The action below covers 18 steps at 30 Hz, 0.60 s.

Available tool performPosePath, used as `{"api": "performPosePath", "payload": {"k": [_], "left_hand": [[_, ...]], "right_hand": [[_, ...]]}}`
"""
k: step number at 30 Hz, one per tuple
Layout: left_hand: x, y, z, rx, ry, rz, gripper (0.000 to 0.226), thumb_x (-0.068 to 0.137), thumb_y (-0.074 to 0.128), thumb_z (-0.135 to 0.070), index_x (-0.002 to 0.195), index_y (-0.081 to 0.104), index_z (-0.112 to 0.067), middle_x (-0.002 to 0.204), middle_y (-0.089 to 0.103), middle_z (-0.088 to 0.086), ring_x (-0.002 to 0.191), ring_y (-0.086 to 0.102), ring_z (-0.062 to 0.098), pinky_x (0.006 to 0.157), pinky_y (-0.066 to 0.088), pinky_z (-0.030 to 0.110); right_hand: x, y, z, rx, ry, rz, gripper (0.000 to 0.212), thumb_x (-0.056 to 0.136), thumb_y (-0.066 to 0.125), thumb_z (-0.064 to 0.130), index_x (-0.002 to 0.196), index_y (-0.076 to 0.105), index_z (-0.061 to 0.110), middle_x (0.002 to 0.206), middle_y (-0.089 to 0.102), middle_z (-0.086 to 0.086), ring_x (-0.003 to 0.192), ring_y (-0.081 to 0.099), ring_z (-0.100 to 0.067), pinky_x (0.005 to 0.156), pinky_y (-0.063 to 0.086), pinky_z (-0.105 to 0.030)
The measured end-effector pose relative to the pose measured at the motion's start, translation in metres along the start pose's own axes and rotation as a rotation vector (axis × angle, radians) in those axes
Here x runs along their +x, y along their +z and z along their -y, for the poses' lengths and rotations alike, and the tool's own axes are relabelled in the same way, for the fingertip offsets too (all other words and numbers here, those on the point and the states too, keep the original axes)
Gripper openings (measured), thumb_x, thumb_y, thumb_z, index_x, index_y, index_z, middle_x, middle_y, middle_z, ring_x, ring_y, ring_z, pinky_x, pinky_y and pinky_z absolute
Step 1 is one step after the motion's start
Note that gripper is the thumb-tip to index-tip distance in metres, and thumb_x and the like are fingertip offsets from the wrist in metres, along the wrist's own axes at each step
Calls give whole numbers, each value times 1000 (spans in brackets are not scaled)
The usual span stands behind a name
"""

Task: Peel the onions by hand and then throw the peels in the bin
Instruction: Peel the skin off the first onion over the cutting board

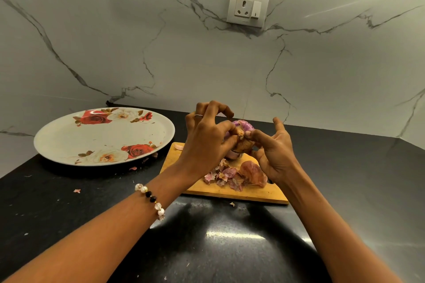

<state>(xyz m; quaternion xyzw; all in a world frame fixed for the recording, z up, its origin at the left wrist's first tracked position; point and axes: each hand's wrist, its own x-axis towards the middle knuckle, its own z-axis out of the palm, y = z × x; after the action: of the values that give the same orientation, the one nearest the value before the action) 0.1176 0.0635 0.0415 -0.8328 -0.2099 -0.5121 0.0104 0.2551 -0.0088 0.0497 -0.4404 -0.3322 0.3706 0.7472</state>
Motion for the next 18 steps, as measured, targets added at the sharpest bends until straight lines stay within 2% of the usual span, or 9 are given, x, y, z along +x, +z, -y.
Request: {"api": "performPosePath", "payload": {"k": [3,5,7,11,13,15,18], "left_hand": [[1,2,3,36,13,46,11,77,74,-25,82,71,-16,123,54,10,118,31,21,89,23,38],[1,3,4,40,24,75,12,77,70,-27,81,70,-15,126,52,12,119,28,22,90,20,39],[0,5,3,50,30,105,16,77,64,-29,79,69,-14,127,52,15,119,27,22,89,18,38],[0,6,5,90,47,143,18,78,60,-32,78,66,-14,129,52,16,118,25,23,84,14,30],[0,5,6,100,82,152,17,78,60,-31,77,64,-14,128,52,17,118,25,24,82,12,27],[0,5,7,101,111,159,15,78,59,-30,78,63,-15,128,52,17,118,26,25,80,8,24],[1,3,7,59,115,166,15,79,58,-30,81,62,-16,130,51,17,119,25,23,77,7,22]], "right_hand": [[-1,0,0,-32,17,-17,103,82,63,-15,156,2,22,68,69,-18,95,69,-35,99,42,-65],[-1,0,0,-47,27,-29,103,82,63,-15,156,3,22,78,64,-19,100,67,-38,99,42,-66],[-2,0,0,-61,26,-34,101,82,62,-16,156,3,22,91,58,-14,99,66,-37,97,43,-66],[0,-1,-1,-74,19,-39,101,83,60,-17,156,3,20,94,55,-15,102,65,-37,98,43,-65],[1,-2,-1,-67,34,-41,102,82,60,-17,156,2,22,112,52,-28,108,62,-39,100,42,-65],[1,-1,-1,-28,47,-44,102,82,61,-16,156,2,23,139,36,-35,110,61,-39,99,43,-64],[3,-4,0,25,45,-35,102,81,61,-15,156,2,23,148,27,-34,113,59,-41,96,46,-63]]}}
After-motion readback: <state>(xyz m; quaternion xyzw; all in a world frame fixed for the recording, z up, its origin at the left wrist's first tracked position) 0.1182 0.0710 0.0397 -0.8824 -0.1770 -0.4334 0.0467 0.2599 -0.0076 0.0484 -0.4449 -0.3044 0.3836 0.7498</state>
